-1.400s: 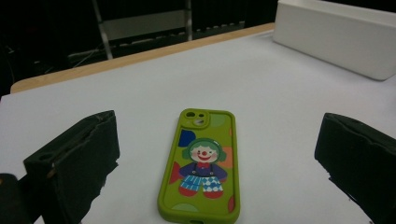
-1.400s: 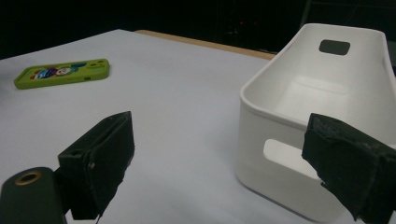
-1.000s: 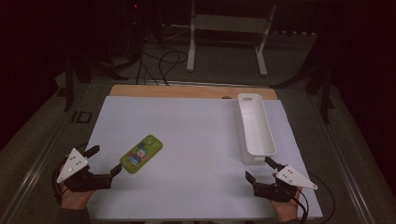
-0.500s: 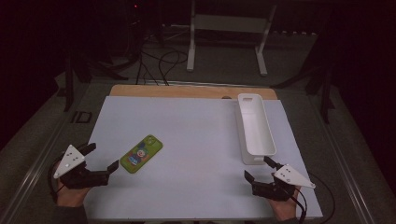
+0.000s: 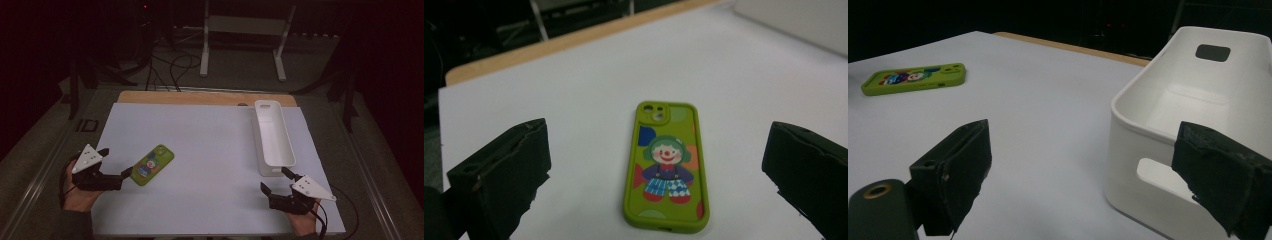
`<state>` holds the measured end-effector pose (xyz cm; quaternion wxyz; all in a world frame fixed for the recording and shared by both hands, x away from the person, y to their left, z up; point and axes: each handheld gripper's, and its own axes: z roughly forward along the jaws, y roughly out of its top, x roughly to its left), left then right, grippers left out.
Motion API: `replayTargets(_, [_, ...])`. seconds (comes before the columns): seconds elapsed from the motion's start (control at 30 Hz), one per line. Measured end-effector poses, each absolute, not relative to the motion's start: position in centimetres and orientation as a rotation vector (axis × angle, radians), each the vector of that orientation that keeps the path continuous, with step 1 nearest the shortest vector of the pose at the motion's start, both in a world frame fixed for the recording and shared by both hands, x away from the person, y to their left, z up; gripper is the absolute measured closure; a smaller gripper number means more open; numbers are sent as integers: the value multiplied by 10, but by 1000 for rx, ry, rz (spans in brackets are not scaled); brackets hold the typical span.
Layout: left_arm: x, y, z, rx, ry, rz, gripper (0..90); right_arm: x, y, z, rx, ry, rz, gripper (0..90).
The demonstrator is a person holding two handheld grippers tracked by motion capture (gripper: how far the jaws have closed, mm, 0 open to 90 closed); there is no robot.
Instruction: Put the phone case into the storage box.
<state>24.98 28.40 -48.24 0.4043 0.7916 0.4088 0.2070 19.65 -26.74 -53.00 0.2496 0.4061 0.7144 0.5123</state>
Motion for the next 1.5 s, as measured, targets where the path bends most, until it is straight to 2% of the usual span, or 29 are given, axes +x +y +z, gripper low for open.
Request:
replayTargets(0.4, [271, 271, -487, 2131, 1057, 464, 0, 196, -268, -530, 1109, 1943, 1392, 89])
replayTargets(1.5, [299, 249, -505, 2335, 1078, 342, 0, 195, -267, -530, 1113, 1944, 1387, 87])
